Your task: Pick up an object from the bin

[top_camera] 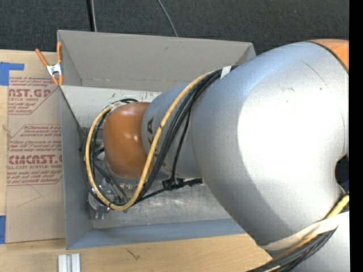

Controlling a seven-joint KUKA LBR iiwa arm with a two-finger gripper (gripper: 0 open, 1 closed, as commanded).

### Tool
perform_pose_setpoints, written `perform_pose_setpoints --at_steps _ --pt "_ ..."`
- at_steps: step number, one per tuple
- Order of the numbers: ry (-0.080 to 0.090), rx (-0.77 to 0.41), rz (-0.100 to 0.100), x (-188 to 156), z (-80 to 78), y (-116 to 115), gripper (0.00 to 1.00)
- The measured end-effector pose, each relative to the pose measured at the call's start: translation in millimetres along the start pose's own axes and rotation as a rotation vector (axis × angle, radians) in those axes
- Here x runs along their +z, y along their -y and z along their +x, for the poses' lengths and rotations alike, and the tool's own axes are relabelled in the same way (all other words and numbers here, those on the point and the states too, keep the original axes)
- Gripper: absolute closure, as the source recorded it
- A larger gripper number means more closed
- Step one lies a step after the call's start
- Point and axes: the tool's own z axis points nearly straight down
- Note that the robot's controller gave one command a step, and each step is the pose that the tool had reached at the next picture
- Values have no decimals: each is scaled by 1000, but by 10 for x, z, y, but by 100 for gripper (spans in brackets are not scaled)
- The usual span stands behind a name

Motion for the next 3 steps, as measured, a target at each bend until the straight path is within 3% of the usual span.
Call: perform_pose_setpoints --at_steps 1,3 --pt "1 -1 0 -254 -1 -9 100" --pt "3 -3 -2 -1159 -13 -33 100"
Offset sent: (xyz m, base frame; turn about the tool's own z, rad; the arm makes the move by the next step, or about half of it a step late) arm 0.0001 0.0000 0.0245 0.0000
